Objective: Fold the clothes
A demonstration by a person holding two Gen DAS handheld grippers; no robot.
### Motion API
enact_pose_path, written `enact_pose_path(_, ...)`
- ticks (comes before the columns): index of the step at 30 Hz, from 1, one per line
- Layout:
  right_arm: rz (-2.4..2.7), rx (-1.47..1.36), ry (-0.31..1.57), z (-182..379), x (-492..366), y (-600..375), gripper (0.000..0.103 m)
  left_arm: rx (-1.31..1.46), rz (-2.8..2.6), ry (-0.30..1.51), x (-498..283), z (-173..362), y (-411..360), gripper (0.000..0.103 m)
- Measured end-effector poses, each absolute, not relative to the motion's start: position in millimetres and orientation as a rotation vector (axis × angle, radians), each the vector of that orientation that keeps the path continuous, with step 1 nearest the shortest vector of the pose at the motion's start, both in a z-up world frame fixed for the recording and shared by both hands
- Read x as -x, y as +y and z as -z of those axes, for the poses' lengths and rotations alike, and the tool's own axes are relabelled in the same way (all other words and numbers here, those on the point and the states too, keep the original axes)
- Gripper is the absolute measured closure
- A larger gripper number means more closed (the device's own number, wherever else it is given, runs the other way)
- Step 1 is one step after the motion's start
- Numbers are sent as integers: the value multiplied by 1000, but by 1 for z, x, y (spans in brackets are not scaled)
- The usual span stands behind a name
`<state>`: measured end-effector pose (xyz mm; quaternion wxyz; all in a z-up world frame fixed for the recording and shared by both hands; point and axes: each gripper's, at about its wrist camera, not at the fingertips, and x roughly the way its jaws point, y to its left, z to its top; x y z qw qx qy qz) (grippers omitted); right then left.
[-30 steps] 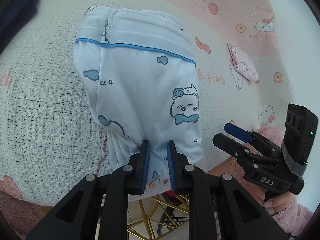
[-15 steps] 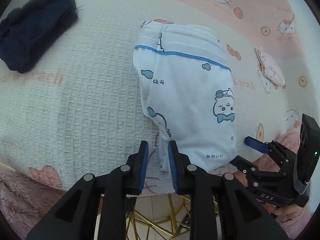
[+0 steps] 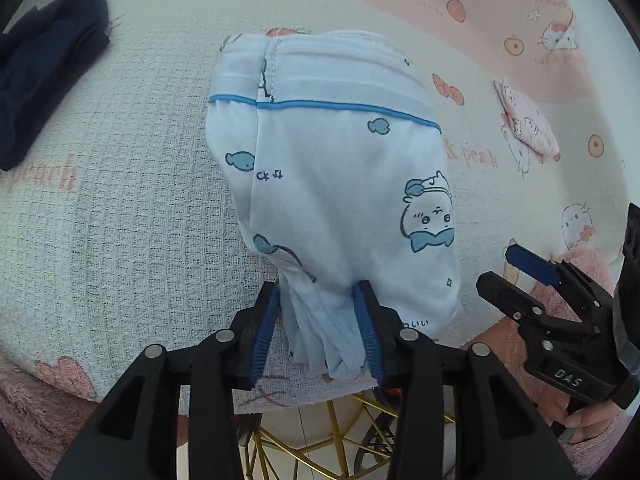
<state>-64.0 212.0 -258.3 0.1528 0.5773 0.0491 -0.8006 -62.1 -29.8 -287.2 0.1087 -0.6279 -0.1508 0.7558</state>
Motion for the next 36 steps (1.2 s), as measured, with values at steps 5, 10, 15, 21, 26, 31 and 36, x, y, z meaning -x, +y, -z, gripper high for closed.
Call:
enact_pose_path(5,2212,-1526,258,258,55,166,34,1855,-2208,-451,68,290,-25,61)
enact_pose_path(10,2142,-1677,224,310,64,156,33,1871,-2183,-519,68,288,-35,60)
enact_pose_path(15,2112,-1715,246,312,60,159,32,1840,-2289,-664,65,279,-59,60)
enact_pose_path(21,2133,-1665,281,298,57,147,32,1648,-2399,-579,67,253,-46,60)
enact_pose_path(26,2209,-1588,154,268,65,152,32,1712,-2372,-543,72,263,-42,60)
enact_pose_path(31,2210,-1746,320,289,70,175,34,1791,-2372,-495,74,266,-47,60)
enact_pose_path(36,2248,-1676,122,264,83,196,39,1652,-2432,-617,101,235,-76,60)
